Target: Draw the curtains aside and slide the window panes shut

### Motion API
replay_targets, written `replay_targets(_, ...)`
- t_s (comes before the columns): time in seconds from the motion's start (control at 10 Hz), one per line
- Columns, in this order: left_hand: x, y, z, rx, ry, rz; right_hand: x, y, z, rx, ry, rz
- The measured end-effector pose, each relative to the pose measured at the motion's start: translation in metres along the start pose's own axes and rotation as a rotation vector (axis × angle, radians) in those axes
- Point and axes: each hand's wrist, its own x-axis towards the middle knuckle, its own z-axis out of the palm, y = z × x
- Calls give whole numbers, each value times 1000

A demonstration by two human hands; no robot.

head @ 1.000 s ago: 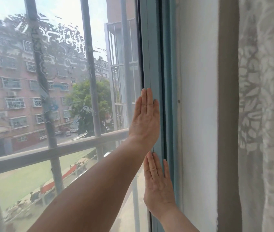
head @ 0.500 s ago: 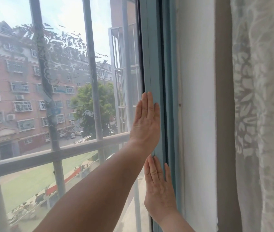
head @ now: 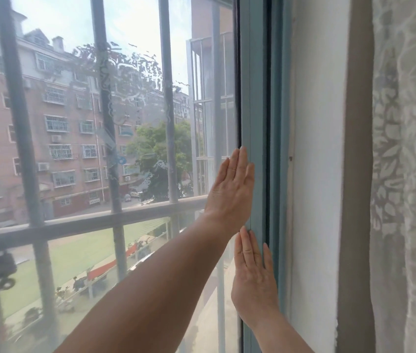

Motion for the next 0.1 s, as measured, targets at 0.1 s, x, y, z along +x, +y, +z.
replay_targets(0.1,-20,0,-8,-31,-47,-2,2,-16,-9,84,4,107)
